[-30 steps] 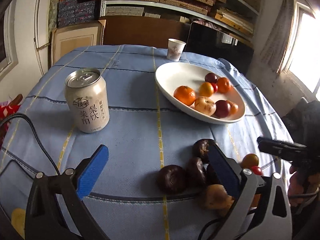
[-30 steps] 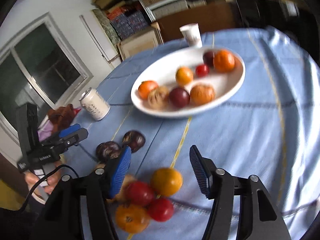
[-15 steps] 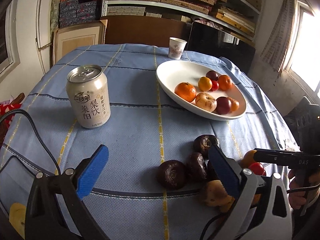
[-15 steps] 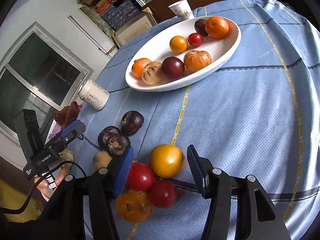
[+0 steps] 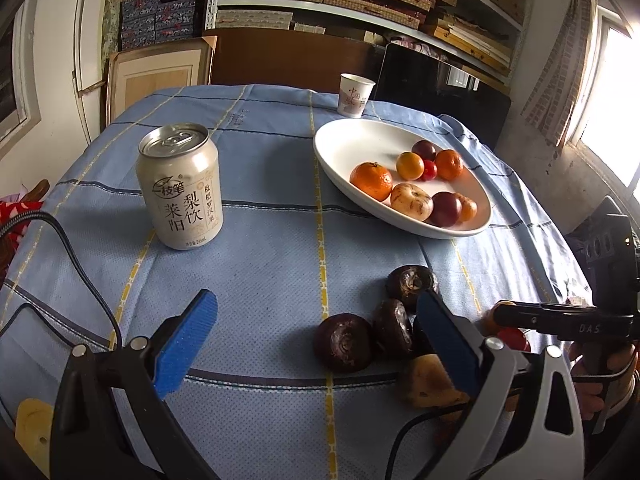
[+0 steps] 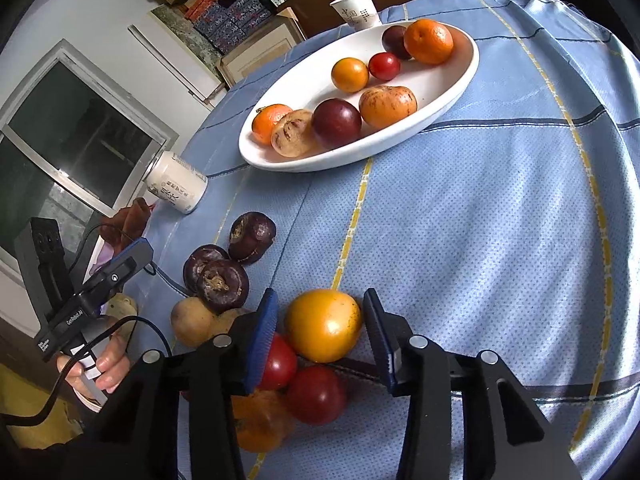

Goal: Organize fruits
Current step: 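Grasp the yellow tomato with the right gripper while the left gripper approaches a dark brown fruit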

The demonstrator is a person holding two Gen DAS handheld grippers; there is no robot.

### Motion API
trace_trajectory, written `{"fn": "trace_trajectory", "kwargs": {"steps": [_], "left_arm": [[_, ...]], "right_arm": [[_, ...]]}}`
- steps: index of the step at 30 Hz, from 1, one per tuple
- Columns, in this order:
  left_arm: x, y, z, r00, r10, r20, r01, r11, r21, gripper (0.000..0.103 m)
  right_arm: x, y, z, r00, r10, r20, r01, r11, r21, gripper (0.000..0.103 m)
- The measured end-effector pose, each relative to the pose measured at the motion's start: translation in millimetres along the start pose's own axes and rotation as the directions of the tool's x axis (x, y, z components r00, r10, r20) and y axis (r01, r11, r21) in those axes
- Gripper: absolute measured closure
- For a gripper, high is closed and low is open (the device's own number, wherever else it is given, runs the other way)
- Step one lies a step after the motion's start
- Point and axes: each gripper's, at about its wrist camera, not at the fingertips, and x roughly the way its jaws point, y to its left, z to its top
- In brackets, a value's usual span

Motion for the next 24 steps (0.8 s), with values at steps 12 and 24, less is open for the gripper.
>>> {"fn": "trace_trajectory", "kwargs": {"steps": [12, 24], "left_arm": [[3, 11, 0, 1.0, 0.02, -0.013, -0.021, 0.999, -0.047, 0.005], [13, -11, -14, 0.992, 0.125, -0.037, -0.118, 0.981, 0.152, 0.005]], "right_arm": [[-1, 13, -6, 0.997, -0.079, 0.027, 0.081, 0.993, -0.09, 0.064], [-26, 9, -3, 0.993, 0.006, 0.117, 0.003, 0.998, -0.069, 0.064]]}}
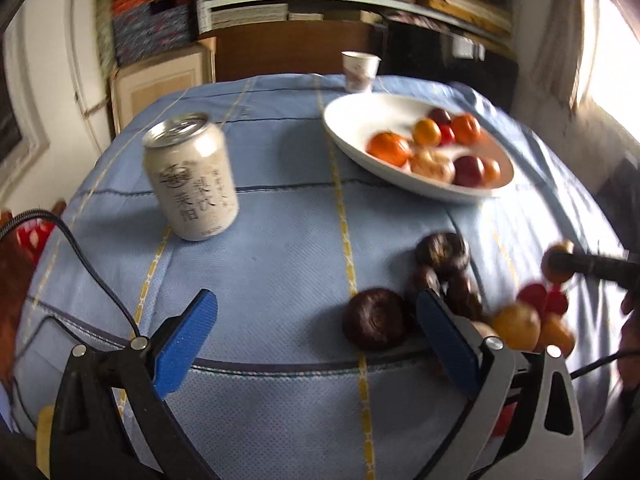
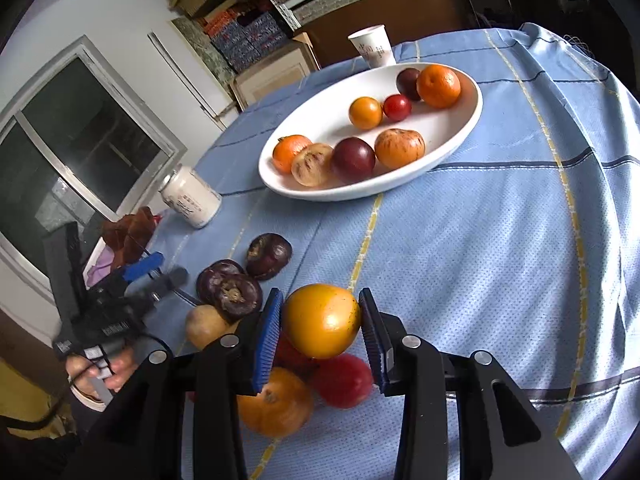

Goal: Organize fruits
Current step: 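Grasp the yellow tomato with the right gripper while the left gripper approaches a dark brown fruit, then grasp the dark brown round fruit with the left gripper and lift it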

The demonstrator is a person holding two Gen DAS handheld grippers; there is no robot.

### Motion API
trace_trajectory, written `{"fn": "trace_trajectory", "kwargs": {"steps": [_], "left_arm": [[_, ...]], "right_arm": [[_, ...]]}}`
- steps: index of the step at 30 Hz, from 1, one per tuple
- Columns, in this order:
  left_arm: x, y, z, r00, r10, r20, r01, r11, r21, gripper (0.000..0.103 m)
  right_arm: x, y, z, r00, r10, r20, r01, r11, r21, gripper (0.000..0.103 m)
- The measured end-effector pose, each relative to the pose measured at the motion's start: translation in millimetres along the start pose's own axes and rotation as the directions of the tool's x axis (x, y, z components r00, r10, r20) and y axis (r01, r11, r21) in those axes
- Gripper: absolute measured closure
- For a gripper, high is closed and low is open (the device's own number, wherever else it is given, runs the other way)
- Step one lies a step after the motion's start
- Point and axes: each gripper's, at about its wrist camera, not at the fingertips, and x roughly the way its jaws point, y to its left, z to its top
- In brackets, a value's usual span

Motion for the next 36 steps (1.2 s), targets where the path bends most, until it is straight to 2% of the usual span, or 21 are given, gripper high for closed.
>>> {"fn": "trace_trajectory", "kwargs": {"steps": [4, 8, 9, 13, 17, 20, 27, 33, 36], "left_arm": [[0, -14, -7, 1.0, 0.007, -0.004, -0.007, 0.996, 0.087, 0.017], [4, -19, -11, 1.0, -0.004, -0.026, 0.007, 0.994, 0.113, 0.03], [5, -19, -11, 0.999, -0.008, -0.033, 0.012, 0.993, 0.115, 0.036], [7, -22, -11, 0.998, -0.039, -0.043, 0.045, 0.99, 0.131, 0.043], [13, -30, -12, 0.998, -0.034, -0.059, 0.043, 0.985, 0.168, 0.046], [17, -29, -11, 0.997, -0.038, -0.07, 0.049, 0.986, 0.161, 0.046], [23, -32, -12, 0.994, -0.063, -0.092, 0.079, 0.982, 0.174, 0.061], [21, -30, -12, 0.993, -0.078, -0.089, 0.092, 0.983, 0.162, 0.061], [14, -27, -11, 0.995, -0.082, -0.062, 0.091, 0.984, 0.15, 0.061]], "right_arm": [[-1, -1, -1, 1.0, 0.004, -0.001, -0.004, 1.0, 0.007, 0.064], [0, -2, -1, 1.0, -0.003, -0.005, 0.003, 1.0, 0.014, 0.064], [0, -2, -1, 1.0, -0.003, -0.004, 0.003, 1.0, 0.013, 0.064], [-1, -1, -2, 1.0, -0.003, 0.0, 0.003, 1.0, 0.009, 0.064], [0, -1, -2, 1.0, -0.006, 0.0, 0.006, 1.0, 0.013, 0.064], [-1, -2, -2, 1.0, -0.004, 0.001, 0.004, 1.0, 0.014, 0.064], [0, -1, -3, 1.0, -0.001, -0.007, 0.001, 1.0, 0.013, 0.064], [0, -1, -3, 1.0, 0.002, -0.007, -0.002, 1.0, 0.015, 0.064], [0, -1, -2, 1.0, 0.002, -0.003, -0.002, 1.0, 0.014, 0.064]]}}
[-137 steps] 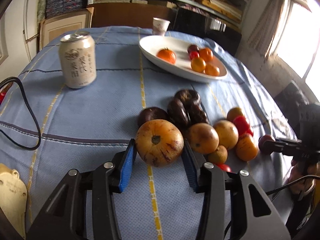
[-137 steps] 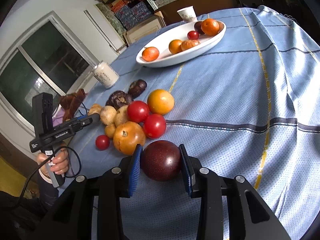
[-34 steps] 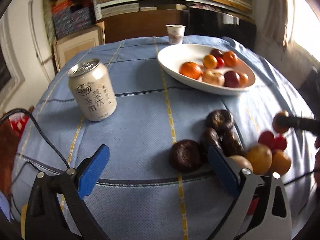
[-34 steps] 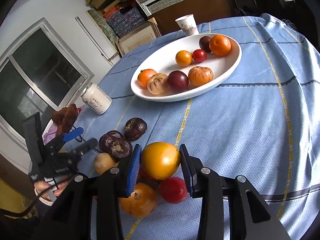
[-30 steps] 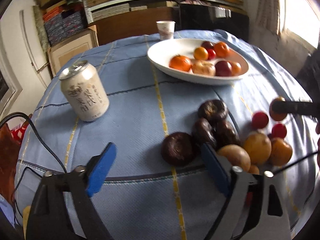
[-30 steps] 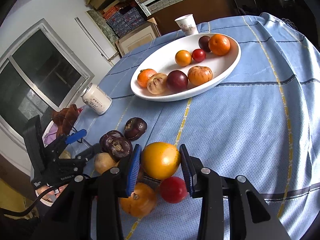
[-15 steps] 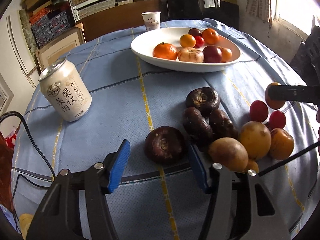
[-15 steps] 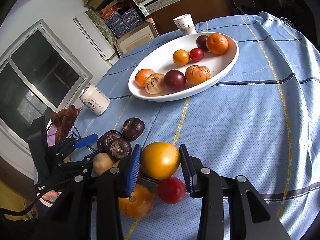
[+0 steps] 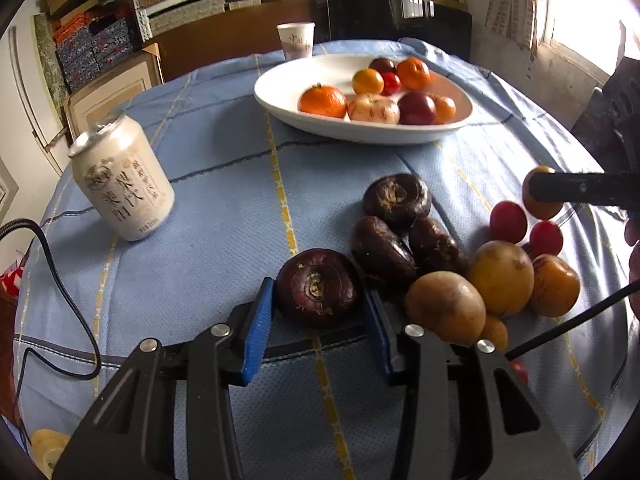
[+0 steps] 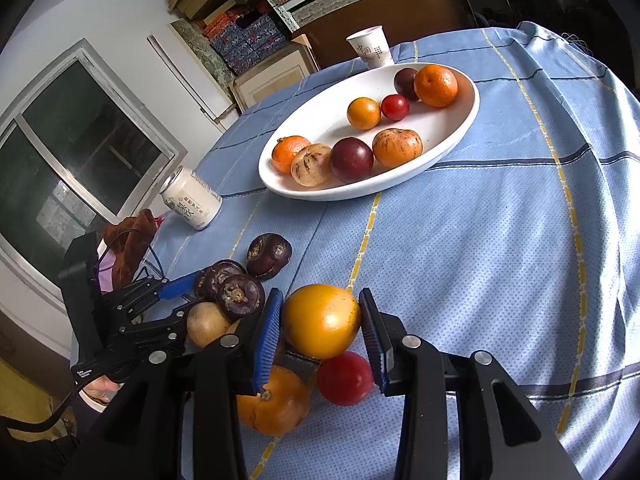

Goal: Organize fruits
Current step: 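Grasp the dark brown round fruit with the left gripper and lift it, then carry the yellow tomato and dark brown fruit onto the plate and open both grippers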

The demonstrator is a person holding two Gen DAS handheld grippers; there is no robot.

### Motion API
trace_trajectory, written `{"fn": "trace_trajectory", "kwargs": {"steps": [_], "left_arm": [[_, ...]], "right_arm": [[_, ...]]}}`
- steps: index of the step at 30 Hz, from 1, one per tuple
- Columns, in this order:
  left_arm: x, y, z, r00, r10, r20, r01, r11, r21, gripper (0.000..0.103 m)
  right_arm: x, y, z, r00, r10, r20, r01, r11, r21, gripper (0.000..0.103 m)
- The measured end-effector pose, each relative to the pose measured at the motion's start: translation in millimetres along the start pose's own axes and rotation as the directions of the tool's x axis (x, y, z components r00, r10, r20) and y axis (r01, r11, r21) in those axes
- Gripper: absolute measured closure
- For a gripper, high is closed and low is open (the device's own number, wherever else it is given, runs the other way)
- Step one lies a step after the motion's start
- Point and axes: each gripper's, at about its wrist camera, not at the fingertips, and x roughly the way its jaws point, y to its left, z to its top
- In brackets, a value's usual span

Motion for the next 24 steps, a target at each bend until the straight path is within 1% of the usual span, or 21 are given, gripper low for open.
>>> {"fn": "trace_trajectory", "kwargs": {"steps": [3, 7, 10, 14, 16, 17, 19, 21, 22, 24], "left_arm": [[-7, 1, 0, 0.999, 0.008, 0.032, -0.008, 1.0, -0.002, 0.061], [-11, 0, 0, 0.999, 0.015, 0.047, -0.016, 1.0, 0.005, 0.061], [-15, 2, 0, 0.998, 0.011, 0.061, -0.01, 1.0, -0.009, 0.061], [-25, 4, 1, 0.994, -0.014, 0.105, 0.018, 0.999, -0.038, 0.061], [-33, 5, 5, 0.99, -0.038, 0.132, 0.046, 0.998, -0.054, 0.061], [-39, 6, 12, 0.988, -0.054, 0.145, 0.063, 0.996, -0.057, 0.061], [-46, 5, 27, 0.985, -0.075, 0.153, 0.082, 0.996, -0.04, 0.061], [-51, 4, 52, 0.982, -0.081, 0.172, 0.084, 0.996, -0.011, 0.061], [-49, 3, 68, 0.98, -0.086, 0.18, 0.087, 0.996, 0.0, 0.061], [-38, 3, 91, 0.981, -0.09, 0.173, 0.093, 0.996, -0.008, 0.061]], "right_arm": [[1, 1, 0, 1.0, 0.001, -0.001, -0.001, 1.0, -0.004, 0.064], [0, 1, 0, 1.0, 0.001, 0.002, -0.001, 1.0, -0.007, 0.064], [-2, 2, -1, 1.0, -0.003, 0.014, 0.004, 1.0, -0.015, 0.064], [-9, 13, -2, 0.998, -0.029, 0.063, 0.034, 0.996, -0.08, 0.064], [-12, 19, -2, 0.996, -0.018, 0.089, 0.029, 0.991, -0.127, 0.064], [-13, 20, 1, 0.995, -0.012, 0.1, 0.026, 0.99, -0.137, 0.064], [-14, 20, 9, 0.989, -0.023, 0.144, 0.044, 0.989, -0.143, 0.064], [-14, 16, 23, 0.981, -0.039, 0.189, 0.064, 0.99, -0.129, 0.064], [-13, 14, 31, 0.977, -0.046, 0.207, 0.071, 0.991, -0.115, 0.064], [-8, 6, 50, 0.972, -0.055, 0.229, 0.077, 0.993, -0.085, 0.064]]}}
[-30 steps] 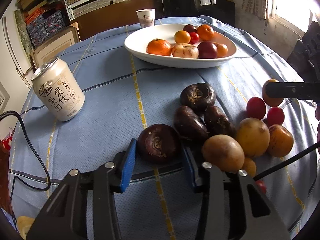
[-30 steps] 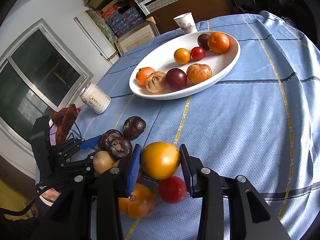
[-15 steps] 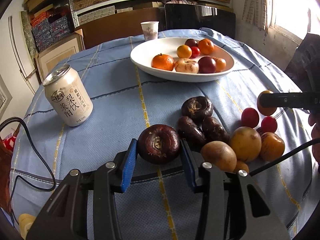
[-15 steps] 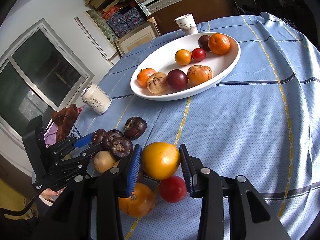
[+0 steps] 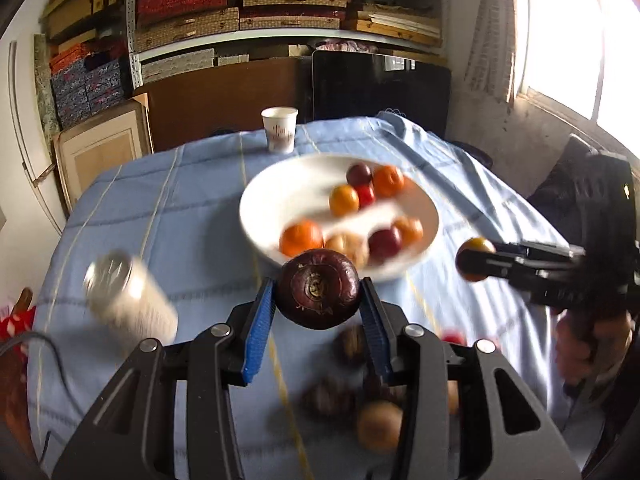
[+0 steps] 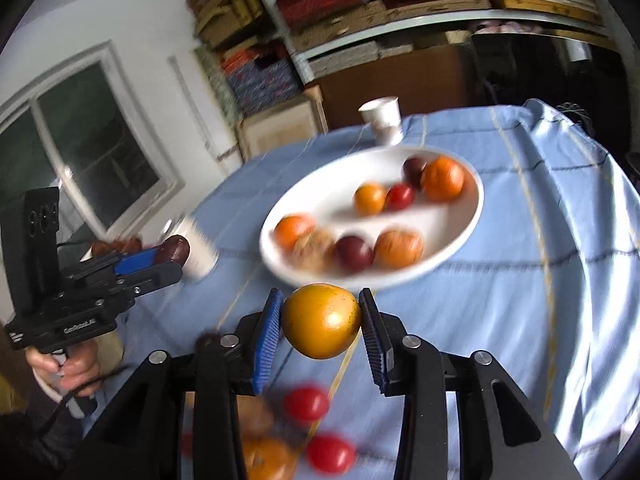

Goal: Organize fruits
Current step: 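Carry the yellow tomato and dark brown fruit onto the plate and open both grippers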

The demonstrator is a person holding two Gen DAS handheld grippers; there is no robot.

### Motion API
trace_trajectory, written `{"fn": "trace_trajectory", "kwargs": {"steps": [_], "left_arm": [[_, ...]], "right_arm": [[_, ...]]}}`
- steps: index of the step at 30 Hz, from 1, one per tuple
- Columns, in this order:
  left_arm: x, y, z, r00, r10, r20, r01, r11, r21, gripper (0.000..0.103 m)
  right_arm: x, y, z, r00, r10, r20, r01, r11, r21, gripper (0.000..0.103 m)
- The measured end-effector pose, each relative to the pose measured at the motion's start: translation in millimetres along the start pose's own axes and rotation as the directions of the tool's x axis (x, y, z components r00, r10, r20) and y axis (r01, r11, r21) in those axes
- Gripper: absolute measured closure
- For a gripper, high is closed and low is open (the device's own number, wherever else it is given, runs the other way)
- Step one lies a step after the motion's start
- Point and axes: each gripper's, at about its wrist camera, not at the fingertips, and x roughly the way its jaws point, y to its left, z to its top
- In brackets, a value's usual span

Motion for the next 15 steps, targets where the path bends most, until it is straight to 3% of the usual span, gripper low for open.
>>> {"fn": "trace_trajectory", "kwargs": {"steps": [7, 10, 14, 15], "left_arm": [[72, 2, 53, 0.997, 0.012, -0.076, -0.013, 1.0, -0.008, 0.061], [90, 8, 63, 0.994, -0.032, -0.1, 0.027, 0.998, -0.055, 0.061], [112, 9, 71, 0.992, -0.019, -0.122, 0.013, 0.999, -0.044, 0.061], [115, 8, 71, 0.992, -0.018, -0.126, 0.012, 0.999, -0.047, 0.056]], "right_arm": [[39, -25, 35, 0.999, -0.03, 0.022, 0.029, 0.998, 0.06, 0.064], [53, -32, 41, 1.0, -0.016, 0.014, 0.015, 0.997, 0.082, 0.064], [64, -37, 48, 1.0, 0.007, 0.003, -0.007, 0.996, 0.092, 0.063], [64, -38, 48, 1.0, 0.014, 0.003, -0.014, 0.995, 0.1, 0.059]]}}
